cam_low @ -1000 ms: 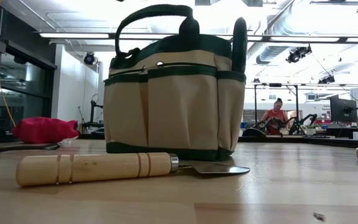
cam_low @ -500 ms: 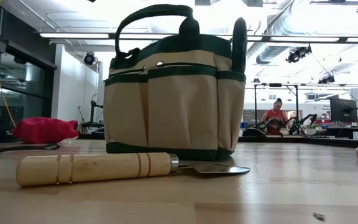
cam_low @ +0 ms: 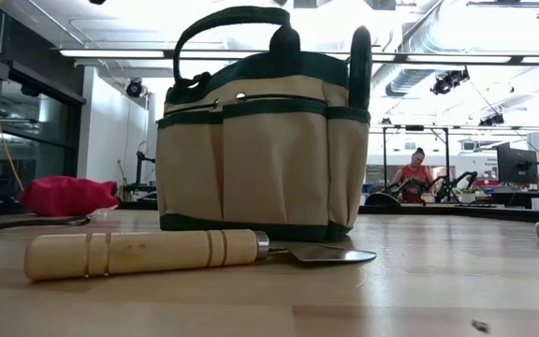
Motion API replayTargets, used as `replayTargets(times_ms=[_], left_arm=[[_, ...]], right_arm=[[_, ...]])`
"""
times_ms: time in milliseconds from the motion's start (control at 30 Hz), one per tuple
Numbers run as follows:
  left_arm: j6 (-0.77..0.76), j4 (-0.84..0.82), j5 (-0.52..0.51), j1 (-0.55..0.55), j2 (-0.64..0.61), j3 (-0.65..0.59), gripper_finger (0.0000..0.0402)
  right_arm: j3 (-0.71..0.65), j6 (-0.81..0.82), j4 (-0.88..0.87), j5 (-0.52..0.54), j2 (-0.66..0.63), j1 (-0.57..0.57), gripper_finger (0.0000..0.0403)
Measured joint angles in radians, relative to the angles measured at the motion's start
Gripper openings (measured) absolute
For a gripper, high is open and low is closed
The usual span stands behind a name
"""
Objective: Pick & Place Garden tools in Gardening bag
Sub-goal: Put the brown trowel into the gardening bag
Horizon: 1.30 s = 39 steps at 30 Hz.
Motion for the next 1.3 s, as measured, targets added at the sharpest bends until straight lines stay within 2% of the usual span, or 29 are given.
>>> replayTargets(times_ms=[100, 267, 433, 600, 867, 1300], left_arm=[[-0.019, 0.004, -0.033, -0.036, -0.022, -0.014, 0.0097], [-0.045, 0.005, -0.062, -0.077, -0.030, -0.018, 0.0097], [-0.072, 0.005, -0.088, -0.095, -0.030, -0.018, 0.0097], [-0.084, 0.005, -0.101, -0.095, -0.030, -0.018, 0.0097], [-0.099, 0.005, -0.148, -0.094, -0.030, -0.018, 0.0097], [-0.108, 0.005, -0.204, -0.094, -0.030, -0.019, 0.0097]], right_arm=[[0.000, 0.001, 0.003, -0.046, 0.015, -0.026, 0.0057], [0.000, -0.067, -0.030, -0.063, 0.017, -0.085, 0.0057], [0.000, -0.111, -0.048, -0.165, 0.012, -0.145, 0.0057], [0.000, -0.136, -0.100, -0.198, 0.012, -0.178, 0.0057], [0.000, -0.161, -0.181, -0.199, 0.012, -0.191, 0.0057], [0.000, -0.096, -0.313, -0.182, 0.012, -0.191, 0.0057]])
